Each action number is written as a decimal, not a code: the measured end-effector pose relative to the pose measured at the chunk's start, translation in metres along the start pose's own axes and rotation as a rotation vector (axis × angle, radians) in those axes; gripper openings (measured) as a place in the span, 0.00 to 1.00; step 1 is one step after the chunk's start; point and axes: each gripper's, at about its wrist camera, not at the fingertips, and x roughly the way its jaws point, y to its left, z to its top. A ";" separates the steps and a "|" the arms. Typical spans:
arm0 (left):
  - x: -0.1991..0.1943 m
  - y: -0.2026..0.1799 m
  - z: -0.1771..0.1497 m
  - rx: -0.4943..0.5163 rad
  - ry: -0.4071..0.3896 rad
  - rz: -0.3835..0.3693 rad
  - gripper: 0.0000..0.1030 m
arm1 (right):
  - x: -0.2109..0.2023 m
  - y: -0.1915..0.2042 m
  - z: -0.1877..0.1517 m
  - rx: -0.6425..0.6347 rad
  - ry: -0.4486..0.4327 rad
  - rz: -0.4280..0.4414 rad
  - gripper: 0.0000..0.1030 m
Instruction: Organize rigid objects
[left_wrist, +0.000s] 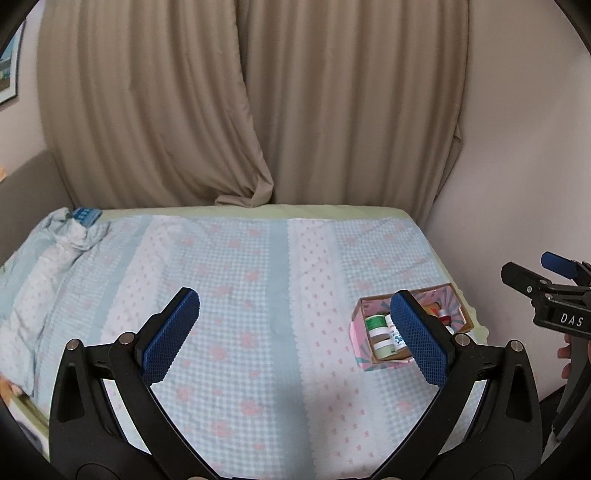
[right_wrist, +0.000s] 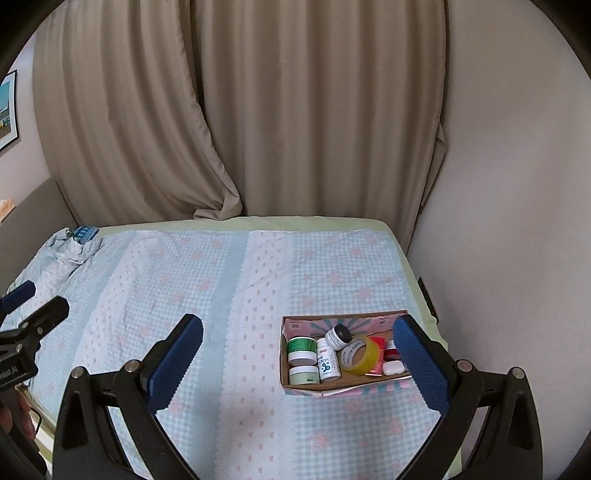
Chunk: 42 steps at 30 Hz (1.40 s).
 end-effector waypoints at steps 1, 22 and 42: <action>0.000 0.000 0.000 0.000 -0.001 0.000 1.00 | 0.000 0.000 0.000 0.002 -0.002 -0.002 1.00; 0.000 -0.001 0.000 -0.006 0.003 0.007 1.00 | -0.005 0.000 0.001 0.008 -0.009 0.004 1.00; -0.004 0.001 0.000 -0.002 -0.005 0.000 1.00 | -0.004 0.001 0.001 0.006 -0.013 0.004 1.00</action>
